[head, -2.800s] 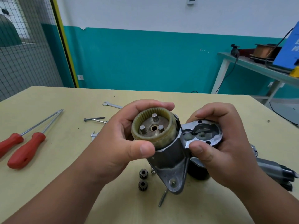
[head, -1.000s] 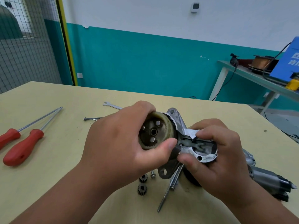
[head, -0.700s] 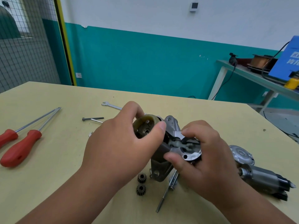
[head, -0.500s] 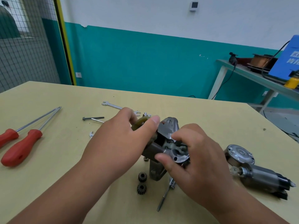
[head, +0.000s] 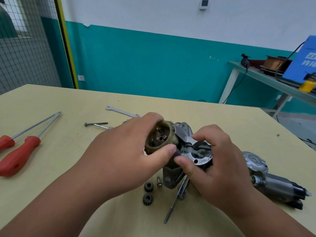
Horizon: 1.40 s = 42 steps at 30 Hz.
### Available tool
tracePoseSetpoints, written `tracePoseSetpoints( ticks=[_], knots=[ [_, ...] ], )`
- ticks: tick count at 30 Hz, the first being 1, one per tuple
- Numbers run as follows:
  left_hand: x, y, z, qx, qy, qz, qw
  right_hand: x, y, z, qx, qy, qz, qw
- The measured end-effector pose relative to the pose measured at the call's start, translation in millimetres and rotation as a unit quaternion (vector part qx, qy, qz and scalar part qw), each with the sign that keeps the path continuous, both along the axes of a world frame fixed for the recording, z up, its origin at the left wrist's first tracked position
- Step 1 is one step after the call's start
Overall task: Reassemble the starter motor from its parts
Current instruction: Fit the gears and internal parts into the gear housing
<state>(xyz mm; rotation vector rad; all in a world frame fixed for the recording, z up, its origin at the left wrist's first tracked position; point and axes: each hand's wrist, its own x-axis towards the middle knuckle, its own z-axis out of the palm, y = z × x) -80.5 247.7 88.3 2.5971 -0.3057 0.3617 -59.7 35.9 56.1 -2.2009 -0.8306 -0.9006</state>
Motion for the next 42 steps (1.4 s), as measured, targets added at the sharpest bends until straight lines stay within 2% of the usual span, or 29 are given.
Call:
tracePoseSetpoints(
  ticks=[7,18,24,32,42],
  knots=[
    [-7.9,-13.1,-0.1,0.038,0.007,0.097,0.995,1.1,1.9,-6.8,-0.089,0.010,0.000,0.996],
    [-4.7,-4.5,3.6,0.047,0.040,0.119,0.991,6.0,2.5,-14.1,-0.090,-0.005,0.020,0.996],
    [-2.8,-3.6,2.1,-0.016,0.037,0.118,0.992,6.2,-1.1,-13.3,-0.047,0.020,0.027,0.998],
    [0.5,-1.9,1.6,-0.103,0.058,0.094,0.989,4.6,0.1,-10.8,-0.003,-0.004,0.059,0.998],
    [-0.1,-0.6,4.7,-0.156,0.043,0.076,0.984,2.3,1.4,-7.8,0.008,0.015,0.056,0.998]
  ],
)
